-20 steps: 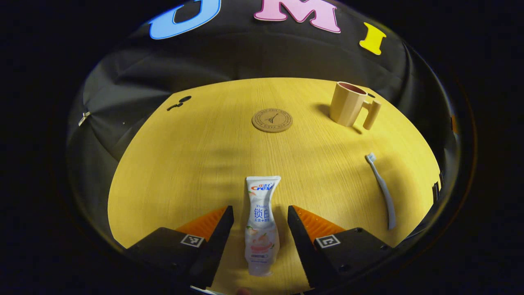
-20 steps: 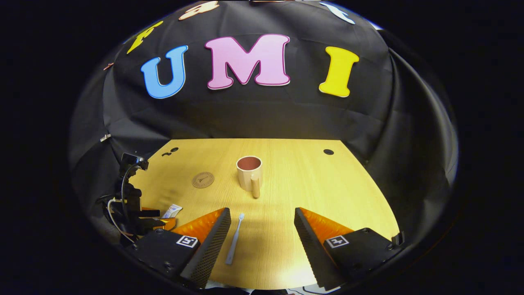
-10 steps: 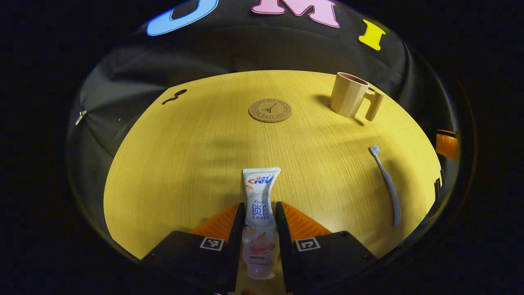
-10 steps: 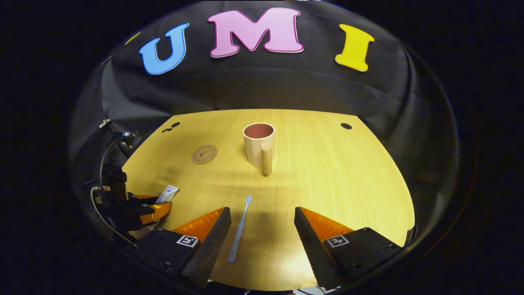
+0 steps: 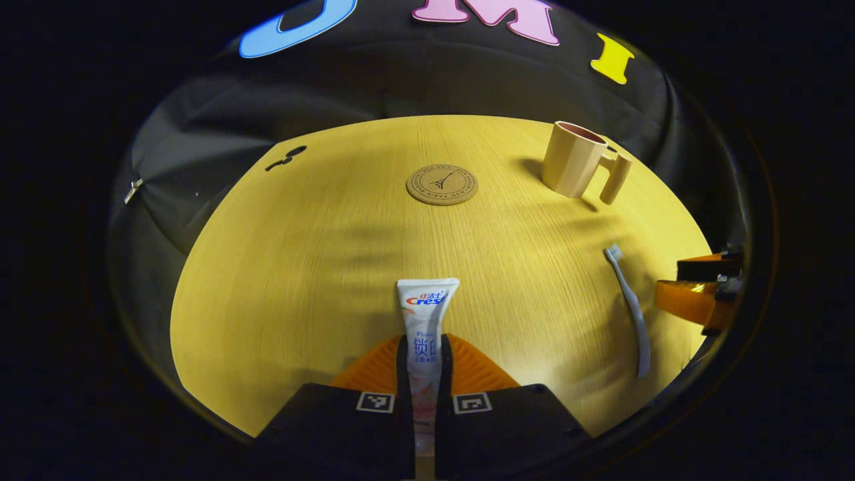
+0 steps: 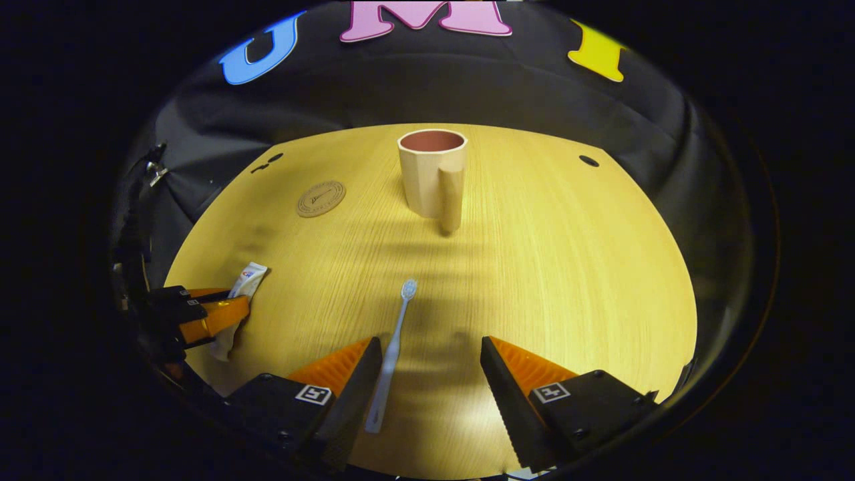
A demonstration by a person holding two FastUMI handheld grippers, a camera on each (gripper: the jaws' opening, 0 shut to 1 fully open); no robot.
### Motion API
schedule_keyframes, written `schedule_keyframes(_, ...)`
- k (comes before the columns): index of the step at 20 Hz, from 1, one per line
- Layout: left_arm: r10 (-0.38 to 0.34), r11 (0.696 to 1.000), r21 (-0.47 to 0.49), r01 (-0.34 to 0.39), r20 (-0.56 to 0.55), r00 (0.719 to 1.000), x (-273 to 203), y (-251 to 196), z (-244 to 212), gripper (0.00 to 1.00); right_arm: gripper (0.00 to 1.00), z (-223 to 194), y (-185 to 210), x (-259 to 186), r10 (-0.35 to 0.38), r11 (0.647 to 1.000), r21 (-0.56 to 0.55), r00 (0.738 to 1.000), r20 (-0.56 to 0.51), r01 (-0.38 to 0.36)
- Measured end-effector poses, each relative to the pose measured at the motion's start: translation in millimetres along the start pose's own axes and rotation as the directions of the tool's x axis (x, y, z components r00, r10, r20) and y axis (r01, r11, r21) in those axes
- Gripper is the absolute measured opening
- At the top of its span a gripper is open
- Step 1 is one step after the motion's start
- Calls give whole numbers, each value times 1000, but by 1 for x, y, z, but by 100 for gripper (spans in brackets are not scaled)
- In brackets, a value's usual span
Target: Put the toothbrush and toothpaste on the desktop into the cup, then pick up the cup and place it on the coaster on the desktop.
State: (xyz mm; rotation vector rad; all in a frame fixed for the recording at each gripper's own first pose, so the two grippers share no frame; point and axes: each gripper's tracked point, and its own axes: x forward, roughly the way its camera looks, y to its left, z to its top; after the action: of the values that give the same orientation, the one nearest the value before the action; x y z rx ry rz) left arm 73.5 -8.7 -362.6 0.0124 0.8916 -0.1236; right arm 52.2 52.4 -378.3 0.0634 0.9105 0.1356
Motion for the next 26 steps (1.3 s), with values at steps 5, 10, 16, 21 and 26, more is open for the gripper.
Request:
schedule_keyframes(5,-35,996,-80,35,6,999,-8,1,-5,13,81,-15,17,18,11,999,-32,996,-85,-14)
schedule_keyframes(10,-21,995,-101,27,52,998,-24,11,0,9,63,-18,35,25,39,999,-15,991,-130,-41)
schedule_keyframes(16,-28,992,-124,36,64,998,-34,20,-5,13,31,-17,31,31,-6,1000,-28,985,-170,1)
schedule_keyframes(21,-23,993,-113,31,70,997,-35,25,-3,13,14,-16,34,30,-32,998,-66,986,-163,21)
schedule_keyframes(26,-23,992,-119,32,81,996,-39,24,2,13,5,-15,35,31,0,999,-48,990,-139,-7)
